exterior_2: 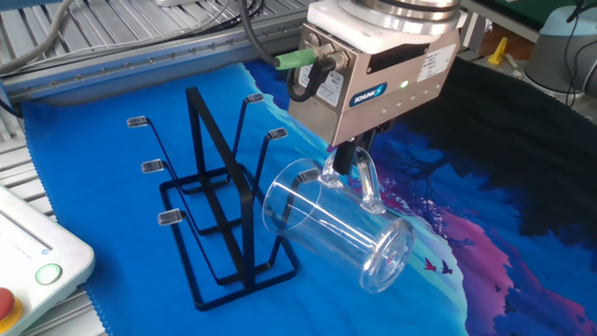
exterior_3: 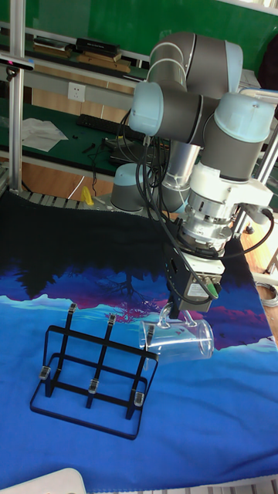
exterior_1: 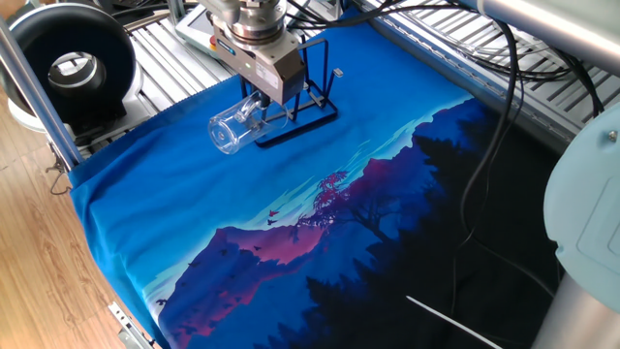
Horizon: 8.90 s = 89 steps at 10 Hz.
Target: Put the cup on the cup rack
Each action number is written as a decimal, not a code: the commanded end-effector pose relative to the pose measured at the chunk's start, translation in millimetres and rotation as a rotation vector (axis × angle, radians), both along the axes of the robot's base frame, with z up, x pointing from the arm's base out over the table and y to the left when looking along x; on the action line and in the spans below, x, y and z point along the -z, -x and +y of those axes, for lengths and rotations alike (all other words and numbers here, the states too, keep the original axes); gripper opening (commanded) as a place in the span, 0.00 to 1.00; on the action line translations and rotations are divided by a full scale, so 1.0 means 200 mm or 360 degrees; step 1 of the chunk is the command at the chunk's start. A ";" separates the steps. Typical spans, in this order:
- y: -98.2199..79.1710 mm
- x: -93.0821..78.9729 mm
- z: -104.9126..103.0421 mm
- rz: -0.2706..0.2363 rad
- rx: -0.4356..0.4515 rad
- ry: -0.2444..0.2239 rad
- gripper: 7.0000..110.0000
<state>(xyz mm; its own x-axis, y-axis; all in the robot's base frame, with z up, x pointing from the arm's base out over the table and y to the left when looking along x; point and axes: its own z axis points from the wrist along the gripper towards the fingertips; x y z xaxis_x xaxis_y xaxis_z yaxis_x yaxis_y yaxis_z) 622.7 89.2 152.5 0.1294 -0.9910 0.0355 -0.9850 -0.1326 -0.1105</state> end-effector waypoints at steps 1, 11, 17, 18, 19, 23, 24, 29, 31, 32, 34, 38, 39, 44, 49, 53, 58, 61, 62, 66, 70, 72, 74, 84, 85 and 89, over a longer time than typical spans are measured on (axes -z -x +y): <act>-0.01 -0.01 0.01 -0.0014 0.0002 -0.0024 0.00; -0.03 -0.01 0.01 -0.0032 0.0009 -0.0015 0.00; -0.07 -0.02 -0.05 -0.0087 0.0052 0.0056 0.00; -0.07 -0.02 -0.05 -0.0087 0.0057 0.0051 0.00; -0.07 -0.02 -0.04 -0.0087 0.0062 0.0043 0.00; -0.07 -0.02 -0.03 -0.0090 0.0069 0.0024 0.00; -0.07 -0.02 -0.03 -0.0095 0.0074 0.0021 0.00; -0.09 -0.02 -0.02 -0.0116 0.0079 0.0003 0.00; -0.09 -0.02 -0.01 -0.0121 0.0079 -0.0005 0.00; -0.09 -0.02 -0.01 -0.0121 0.0079 -0.0005 0.00; -0.09 -0.02 0.00 -0.0118 0.0079 -0.0014 0.00; -0.11 -0.02 0.00 -0.0138 0.0086 -0.0019 0.00; -0.11 -0.02 0.00 -0.0140 0.0089 -0.0019 0.00; -0.12 -0.03 0.01 -0.0157 0.0098 -0.0031 0.00; -0.13 -0.03 0.01 -0.0167 0.0108 -0.0038 0.00; -0.14 -0.02 0.00 -0.0168 0.0138 -0.0024 0.00; -0.19 -0.07 0.05 -0.0148 0.0139 -0.0035 0.00; -0.20 -0.12 0.05 -0.0133 0.0123 -0.0049 0.00; -0.20 -0.12 0.03 -0.0135 0.0114 -0.0052 0.00; -0.19 -0.12 -0.03 -0.0129 0.0094 -0.0083 0.00; -0.20 -0.10 -0.06 -0.0148 0.0104 -0.0092 0.00; -0.21 -0.10 -0.07 -0.0168 0.0096 -0.0092 0.00; -0.21 -0.09 -0.07 -0.0184 0.0112 -0.0107 0.00; -0.19 -0.01 -0.09 -0.0204 0.0202 -0.0154 0.00; -0.18 -0.01 -0.09 -0.0191 0.0207 -0.0151 0.00; -0.17 -0.01 -0.11 -0.0167 0.0171 -0.0110 0.00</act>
